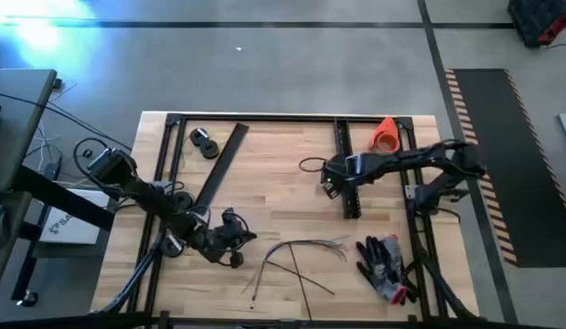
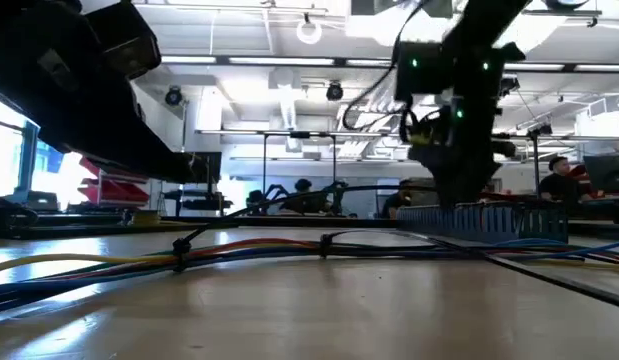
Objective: Ziptie cables
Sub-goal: Insert the zip tied cables into the black cable duct
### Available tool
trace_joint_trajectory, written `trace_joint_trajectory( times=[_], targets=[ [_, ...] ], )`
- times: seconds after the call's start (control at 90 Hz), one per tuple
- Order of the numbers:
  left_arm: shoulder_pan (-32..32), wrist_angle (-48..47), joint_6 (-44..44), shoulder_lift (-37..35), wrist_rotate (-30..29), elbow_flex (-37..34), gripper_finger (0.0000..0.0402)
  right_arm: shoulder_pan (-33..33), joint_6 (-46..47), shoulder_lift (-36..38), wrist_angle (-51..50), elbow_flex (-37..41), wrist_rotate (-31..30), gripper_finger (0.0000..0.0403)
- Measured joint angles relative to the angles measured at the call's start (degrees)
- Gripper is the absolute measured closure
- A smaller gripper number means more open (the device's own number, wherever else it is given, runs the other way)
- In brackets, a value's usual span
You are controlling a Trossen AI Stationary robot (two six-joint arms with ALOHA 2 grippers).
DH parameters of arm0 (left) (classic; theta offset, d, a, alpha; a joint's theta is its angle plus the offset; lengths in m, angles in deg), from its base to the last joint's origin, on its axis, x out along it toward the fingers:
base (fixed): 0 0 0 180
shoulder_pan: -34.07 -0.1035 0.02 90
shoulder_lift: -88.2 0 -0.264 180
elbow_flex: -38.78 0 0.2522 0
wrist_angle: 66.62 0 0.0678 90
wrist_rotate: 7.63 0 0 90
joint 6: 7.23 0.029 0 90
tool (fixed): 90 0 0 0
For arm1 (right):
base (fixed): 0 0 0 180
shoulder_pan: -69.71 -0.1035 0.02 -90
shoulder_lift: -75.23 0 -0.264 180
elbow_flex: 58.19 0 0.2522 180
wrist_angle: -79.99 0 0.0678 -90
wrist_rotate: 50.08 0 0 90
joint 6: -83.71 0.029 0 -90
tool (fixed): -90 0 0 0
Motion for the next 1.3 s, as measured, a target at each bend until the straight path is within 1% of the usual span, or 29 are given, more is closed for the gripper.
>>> trace_joint_trajectory(
  times=[0.244,0.367,0.467,0.567,0.656,0.767,0.822,0.978,1.078,1.156,1.3],
  targets=[
    [-0.10,0.01,0.08,0.03,-0.43,0.00,0.0402,-0.83,-1.54,0.02,0.60,-1.60,1.14,0.0194],
    [-0.23,0.01,0.09,0.03,-0.91,0.01,0.0402,1.05,-0.86,0.02,0.41,-0.51,3.40,0.0196],
    [-0.21,0.04,0.11,0.03,-0.92,0.00,0.0402,2.54,-1.19,0.02,2.31,1.54,6.65,0.0209],
    [-0.21,0.27,0.04,0.03,-0.90,0.00,0.0402,2.73,-4.88,0.00,7.50,3.24,10.80,0.0246],
    [-0.15,3.50,0.27,-0.32,-0.90,0.01,0.0402,1.70,-7.01,0.00,12.35,3.80,13.68,0.0300],
    [-0.10,8.82,3.37,-1.75,-0.89,0.09,0.0402,-0.66,-11.61,0.00,17.70,3.80,15.31,0.0376],
    [-0.10,9.87,4.93,-2.75,-0.88,0.09,0.0402,-1.93,-15.97,0.00,21.16,3.80,16.80,0.0392],
    [-0.10,10.44,8.44,-6.66,-0.98,0.09,0.0402,-5.50,-27.67,-0.01,26.97,3.78,20.55,0.0385],
    [-0.10,10.28,10.65,-8.55,-1.63,0.09,0.0402,-6.98,-33.10,-0.04,28.60,3.76,20.47,0.0393],
    [-0.13,10.15,11.76,-9.06,-2.54,0.09,0.0402,-7.40,-33.24,-0.04,30.05,3.76,19.60,0.0400],
    [-0.21,9.27,12.14,-9.17,-3.62,0.09,0.0402,-7.31,-29.43,-0.04,30.61,3.71,19.03,0.0401]
  ],
)
